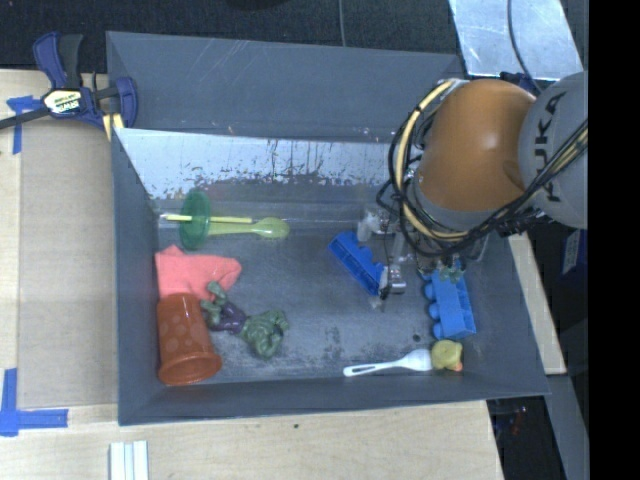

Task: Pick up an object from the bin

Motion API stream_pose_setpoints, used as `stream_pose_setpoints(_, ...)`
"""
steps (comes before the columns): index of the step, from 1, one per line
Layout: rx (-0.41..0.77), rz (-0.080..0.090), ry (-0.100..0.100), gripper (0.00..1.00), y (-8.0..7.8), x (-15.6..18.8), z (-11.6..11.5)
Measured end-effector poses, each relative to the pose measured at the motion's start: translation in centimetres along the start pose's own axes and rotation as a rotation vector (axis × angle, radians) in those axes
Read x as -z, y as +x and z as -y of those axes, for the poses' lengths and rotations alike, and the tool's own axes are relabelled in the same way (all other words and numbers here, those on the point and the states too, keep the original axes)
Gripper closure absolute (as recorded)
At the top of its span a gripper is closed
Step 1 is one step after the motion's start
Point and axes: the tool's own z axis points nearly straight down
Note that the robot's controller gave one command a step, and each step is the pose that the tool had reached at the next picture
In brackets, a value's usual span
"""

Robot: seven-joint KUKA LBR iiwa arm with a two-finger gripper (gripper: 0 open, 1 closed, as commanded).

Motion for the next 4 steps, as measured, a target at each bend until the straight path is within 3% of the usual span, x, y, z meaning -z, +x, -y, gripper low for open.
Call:
stream_pose_setpoints(1,0.0,0.009,0.0,0.0,-0.2,0.5,0.0)
stream_pose_setpoints(2,-0.064,0.015,0.0,0.0,-3.1,-4.5,2.0)
stream_pose_setpoints(3,-0.18,0.017,-0.002,0.0,-3.0,-9.7,2.0)
stream_pose_setpoints(4,-0.158,0.021,0.0,1.0,-3.8,-9.5,2.4)
